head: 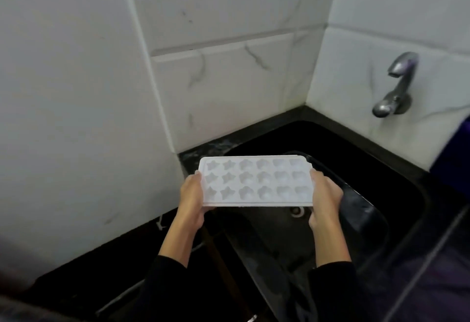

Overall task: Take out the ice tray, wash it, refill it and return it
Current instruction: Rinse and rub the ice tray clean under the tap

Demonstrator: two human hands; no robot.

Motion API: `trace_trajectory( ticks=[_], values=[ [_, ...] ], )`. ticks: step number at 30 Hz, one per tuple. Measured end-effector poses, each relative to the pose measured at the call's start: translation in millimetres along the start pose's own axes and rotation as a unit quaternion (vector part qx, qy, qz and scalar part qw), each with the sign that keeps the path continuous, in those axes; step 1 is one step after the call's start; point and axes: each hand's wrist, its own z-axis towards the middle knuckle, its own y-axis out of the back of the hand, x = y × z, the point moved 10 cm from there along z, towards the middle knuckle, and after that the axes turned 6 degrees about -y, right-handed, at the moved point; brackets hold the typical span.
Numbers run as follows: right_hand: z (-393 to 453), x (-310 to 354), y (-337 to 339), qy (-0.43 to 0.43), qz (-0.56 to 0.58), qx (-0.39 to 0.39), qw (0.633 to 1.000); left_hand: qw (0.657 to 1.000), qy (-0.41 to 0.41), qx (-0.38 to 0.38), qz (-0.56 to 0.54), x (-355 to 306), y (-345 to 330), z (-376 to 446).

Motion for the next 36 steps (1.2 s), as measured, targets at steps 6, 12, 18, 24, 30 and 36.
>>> trace_trajectory(
  ticks=[6,12,18,24,30,36],
  values=[
    [51.8,22.2,61.2,0.027,-0.028,-0.124,0.991,0.997,0.016,0.066,0.030,11.9,-99.8,23.0],
    [85.5,64.0,108.8,0.071,-0.201,-0.233,0.949,0.992,0.003,0.098,0.074,27.8,-176.9,45.6],
    [123.1,131.1,96.4,0.160,-0.170,-0.227,0.946,0.987,0.007,0.141,0.078,40.7,-251.8,51.7],
    [205.4,146.2,70.3,0.036,-0.041,-0.133,0.990,0.981,0.013,0.173,0.081,47.7,-309.2,56.8],
    [248.1,148.2,40.5,-0.041,0.197,-0.014,0.979,0.980,0.021,0.182,0.076,53.6,-337.8,62.2],
    [261.8,150.9,35.3,-0.060,0.364,0.020,0.929,0.979,0.025,0.184,0.079,58.1,-352.3,64.8]
  ],
)
